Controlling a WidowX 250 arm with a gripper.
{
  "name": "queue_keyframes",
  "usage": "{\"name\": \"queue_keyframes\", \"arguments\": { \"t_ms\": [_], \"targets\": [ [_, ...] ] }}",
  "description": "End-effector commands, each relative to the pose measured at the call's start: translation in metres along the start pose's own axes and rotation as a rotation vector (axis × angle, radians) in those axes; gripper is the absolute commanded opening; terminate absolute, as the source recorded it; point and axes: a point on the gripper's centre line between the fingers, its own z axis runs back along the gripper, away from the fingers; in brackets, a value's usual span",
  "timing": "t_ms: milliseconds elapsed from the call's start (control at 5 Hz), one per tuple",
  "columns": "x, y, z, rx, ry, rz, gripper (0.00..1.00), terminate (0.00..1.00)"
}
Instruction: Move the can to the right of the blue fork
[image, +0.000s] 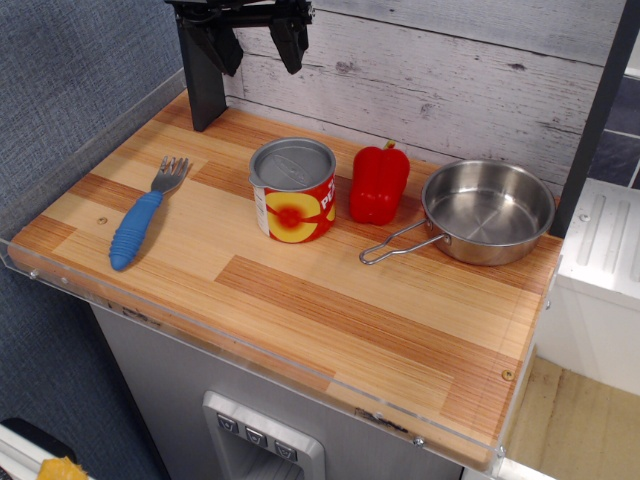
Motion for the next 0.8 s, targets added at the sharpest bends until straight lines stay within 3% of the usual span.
{"name": "queue_keyframes", "arguments": {
  "t_ms": [0, 200, 400, 600],
  "targets": [
    [0.0, 0.0, 0.0, 0.0, 0.0, 0.0, 1.0, 0.0],
    [-0.001, 0.001, -0.006, 0.009, 0.036, -0.039, 1.0, 0.0],
    [0.007, -0.005, -0.009, 0.072, 0.18, -0.192, 1.0, 0.0],
    [0.01, -0.017, -0.021, 0.091, 0.291, -0.337, 1.0, 0.0]
  ]
}}
